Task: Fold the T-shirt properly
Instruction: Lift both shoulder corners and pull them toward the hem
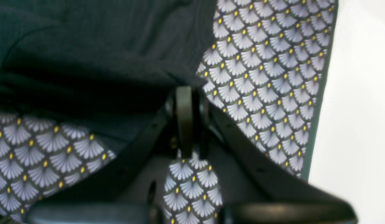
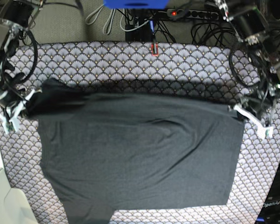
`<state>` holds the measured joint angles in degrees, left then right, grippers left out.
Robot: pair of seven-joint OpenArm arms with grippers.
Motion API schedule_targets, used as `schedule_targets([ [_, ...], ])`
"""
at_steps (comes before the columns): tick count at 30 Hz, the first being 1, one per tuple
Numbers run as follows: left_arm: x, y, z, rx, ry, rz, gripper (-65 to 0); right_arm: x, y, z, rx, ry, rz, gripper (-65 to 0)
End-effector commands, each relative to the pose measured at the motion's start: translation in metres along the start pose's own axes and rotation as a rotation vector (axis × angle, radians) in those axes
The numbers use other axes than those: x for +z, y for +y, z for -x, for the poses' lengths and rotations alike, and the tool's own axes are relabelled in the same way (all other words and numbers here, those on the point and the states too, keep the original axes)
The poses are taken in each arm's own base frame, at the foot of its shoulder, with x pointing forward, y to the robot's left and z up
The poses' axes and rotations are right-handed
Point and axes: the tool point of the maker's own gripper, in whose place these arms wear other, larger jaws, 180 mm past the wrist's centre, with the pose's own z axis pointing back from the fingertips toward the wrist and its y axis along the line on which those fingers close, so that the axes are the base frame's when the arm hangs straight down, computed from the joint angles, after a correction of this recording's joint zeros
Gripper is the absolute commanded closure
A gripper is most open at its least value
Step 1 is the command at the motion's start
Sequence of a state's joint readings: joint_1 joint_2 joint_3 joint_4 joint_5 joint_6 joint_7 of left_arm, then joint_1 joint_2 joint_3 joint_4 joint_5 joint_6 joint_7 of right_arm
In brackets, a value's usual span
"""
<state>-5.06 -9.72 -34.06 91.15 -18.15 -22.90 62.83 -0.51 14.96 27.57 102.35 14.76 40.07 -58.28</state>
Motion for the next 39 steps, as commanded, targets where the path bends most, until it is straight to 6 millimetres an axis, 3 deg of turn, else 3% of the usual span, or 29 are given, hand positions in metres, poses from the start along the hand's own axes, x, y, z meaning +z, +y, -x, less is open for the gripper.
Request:
schedule_targets([
  [1, 0.003, 0.001, -0.024, -0.008, -0.067, 0.005, -0.6, 0.004, -0.010, -0.019, 0.015, -0.057, 0.020, 0.0],
  [7, -0.006, 0.005, -0.051, -0.015, -0.087, -0.031, -0.6, -0.010, -0.004, -0.032, 0.016, -0.065, -0.017, 0.0],
  [15, 0.001, 0.015, -0.083, -0.048, -0.130, -0.085, -0.6, -0.016, 0.000, -0.039, 0.023, -0.071, -0.036, 0.0],
  [20, -0.005, 0.017, -0.094, -0.028, -0.130, -0.073, -0.6, -0.016, -0.003, -0.049, 0.021, -0.093, -0.030, 0.0],
  [30, -0.019, 0.012, -0.111, 0.012, -0.133, -0.034, -0.6, -0.040, -0.010, -0.056, -0.050, -0.081, -0.067, 0.0],
  [39, -0.021, 0.008, -0.132, 0.026, -0.161, -0.015, -0.6, -0.064, -0.005, -0.086, -0.039, -0.106, -0.131, 0.0],
])
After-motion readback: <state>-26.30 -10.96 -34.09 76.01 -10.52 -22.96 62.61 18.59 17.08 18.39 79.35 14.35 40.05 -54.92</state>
